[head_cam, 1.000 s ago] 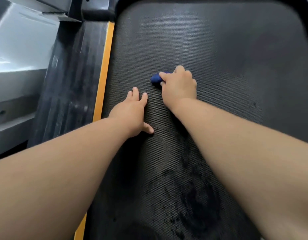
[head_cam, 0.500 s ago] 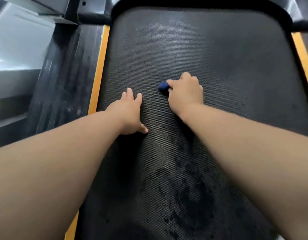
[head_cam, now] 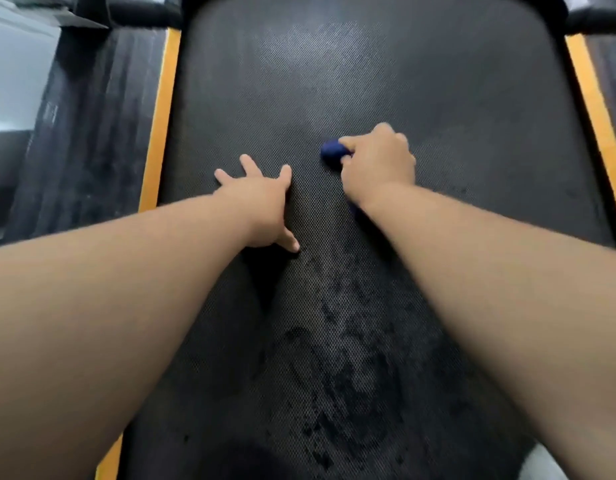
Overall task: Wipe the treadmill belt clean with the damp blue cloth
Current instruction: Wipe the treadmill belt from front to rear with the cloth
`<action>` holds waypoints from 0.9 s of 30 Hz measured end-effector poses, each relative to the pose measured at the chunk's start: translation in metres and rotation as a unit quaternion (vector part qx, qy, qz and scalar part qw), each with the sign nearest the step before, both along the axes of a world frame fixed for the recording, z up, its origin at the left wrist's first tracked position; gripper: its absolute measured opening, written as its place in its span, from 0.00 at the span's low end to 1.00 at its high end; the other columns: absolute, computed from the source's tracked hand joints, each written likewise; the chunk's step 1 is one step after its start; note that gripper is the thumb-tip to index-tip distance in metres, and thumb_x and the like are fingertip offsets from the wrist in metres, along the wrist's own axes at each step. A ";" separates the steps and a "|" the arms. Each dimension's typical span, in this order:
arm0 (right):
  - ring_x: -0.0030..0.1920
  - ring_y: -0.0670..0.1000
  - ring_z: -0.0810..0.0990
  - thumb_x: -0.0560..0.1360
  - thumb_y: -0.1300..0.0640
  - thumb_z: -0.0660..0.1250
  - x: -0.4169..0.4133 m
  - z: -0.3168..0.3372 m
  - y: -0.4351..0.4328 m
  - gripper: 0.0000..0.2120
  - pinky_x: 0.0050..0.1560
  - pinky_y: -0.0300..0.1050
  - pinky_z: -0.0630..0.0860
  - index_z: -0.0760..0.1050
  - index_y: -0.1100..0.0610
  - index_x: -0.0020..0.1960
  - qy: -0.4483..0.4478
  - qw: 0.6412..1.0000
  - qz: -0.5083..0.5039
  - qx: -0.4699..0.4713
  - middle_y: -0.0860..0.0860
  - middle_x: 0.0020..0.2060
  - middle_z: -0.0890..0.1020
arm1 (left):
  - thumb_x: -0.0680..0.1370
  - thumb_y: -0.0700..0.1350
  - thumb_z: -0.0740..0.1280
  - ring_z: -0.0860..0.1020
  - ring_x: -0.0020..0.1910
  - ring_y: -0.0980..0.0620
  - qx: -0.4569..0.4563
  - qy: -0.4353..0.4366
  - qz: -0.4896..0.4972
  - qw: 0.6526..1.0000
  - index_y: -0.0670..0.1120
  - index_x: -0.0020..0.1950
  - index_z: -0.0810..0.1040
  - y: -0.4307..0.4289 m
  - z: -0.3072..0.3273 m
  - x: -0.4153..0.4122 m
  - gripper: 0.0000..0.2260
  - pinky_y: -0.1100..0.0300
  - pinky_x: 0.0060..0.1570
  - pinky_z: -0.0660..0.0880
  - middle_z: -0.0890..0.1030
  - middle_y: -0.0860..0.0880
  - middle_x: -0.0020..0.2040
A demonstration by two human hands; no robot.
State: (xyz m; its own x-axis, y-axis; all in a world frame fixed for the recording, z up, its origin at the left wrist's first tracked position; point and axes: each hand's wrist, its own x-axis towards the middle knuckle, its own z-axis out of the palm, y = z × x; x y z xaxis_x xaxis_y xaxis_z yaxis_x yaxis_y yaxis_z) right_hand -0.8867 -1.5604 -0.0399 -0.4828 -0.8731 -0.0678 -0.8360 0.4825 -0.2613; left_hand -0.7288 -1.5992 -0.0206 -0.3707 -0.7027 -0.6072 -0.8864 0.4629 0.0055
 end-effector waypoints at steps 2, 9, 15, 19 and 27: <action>0.60 0.59 0.69 0.78 0.51 0.61 0.005 -0.001 0.015 0.13 0.58 0.52 0.69 0.75 0.44 0.61 -0.004 1.000 0.010 -0.004 0.54 0.58 0.71 | 0.61 0.67 0.74 0.46 0.71 0.24 -0.001 0.016 0.017 1.000 0.56 0.78 0.43 0.002 0.000 -0.003 0.55 0.31 0.66 0.57 0.41 0.35 0.76; 0.55 0.57 0.71 0.75 0.50 0.64 0.009 -0.008 0.097 0.15 0.54 0.51 0.69 0.76 0.42 0.62 0.005 0.996 0.084 -0.035 0.51 0.54 0.73 | 0.61 0.67 0.74 0.57 0.73 0.41 -0.055 0.069 -0.059 0.994 0.43 0.74 0.58 -0.003 -0.010 -0.011 0.50 0.39 0.65 0.66 0.54 0.38 0.74; 0.61 0.57 0.69 0.78 0.49 0.60 -0.018 -0.010 0.006 0.13 0.58 0.51 0.67 0.76 0.41 0.60 0.015 1.000 -0.007 -0.018 0.53 0.59 0.71 | 0.60 0.72 0.69 0.48 0.76 0.38 -0.042 0.054 -0.091 0.994 0.53 0.78 0.47 0.000 -0.012 -0.009 0.55 0.38 0.68 0.62 0.46 0.34 0.76; 0.56 0.59 0.72 0.76 0.50 0.63 -0.023 -0.010 0.051 0.14 0.55 0.54 0.71 0.76 0.46 0.61 0.026 0.996 0.063 -0.048 0.55 0.55 0.73 | 0.60 0.72 0.70 0.48 0.76 0.39 -0.046 0.049 -0.078 0.995 0.48 0.77 0.52 0.005 -0.004 -0.018 0.55 0.31 0.65 0.60 0.45 0.40 0.77; 0.49 0.61 0.75 0.73 0.50 0.65 -0.033 -0.016 0.087 0.14 0.49 0.55 0.75 0.80 0.46 0.57 0.018 0.992 0.091 -0.083 0.55 0.48 0.76 | 0.63 0.65 0.74 0.63 0.70 0.39 -0.036 0.104 -0.047 0.993 0.51 0.73 0.59 0.011 -0.001 -0.041 0.45 0.30 0.63 0.63 0.57 0.44 0.72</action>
State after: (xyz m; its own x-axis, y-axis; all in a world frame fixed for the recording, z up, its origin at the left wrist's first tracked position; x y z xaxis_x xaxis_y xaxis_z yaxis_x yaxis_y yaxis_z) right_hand -0.9197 -1.4731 -0.0557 -0.3153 -0.9438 0.0991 -0.9157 0.2752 -0.2928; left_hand -0.7701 -1.5879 -0.0214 -0.5491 -0.6976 -0.4602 -0.8221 0.5499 0.1474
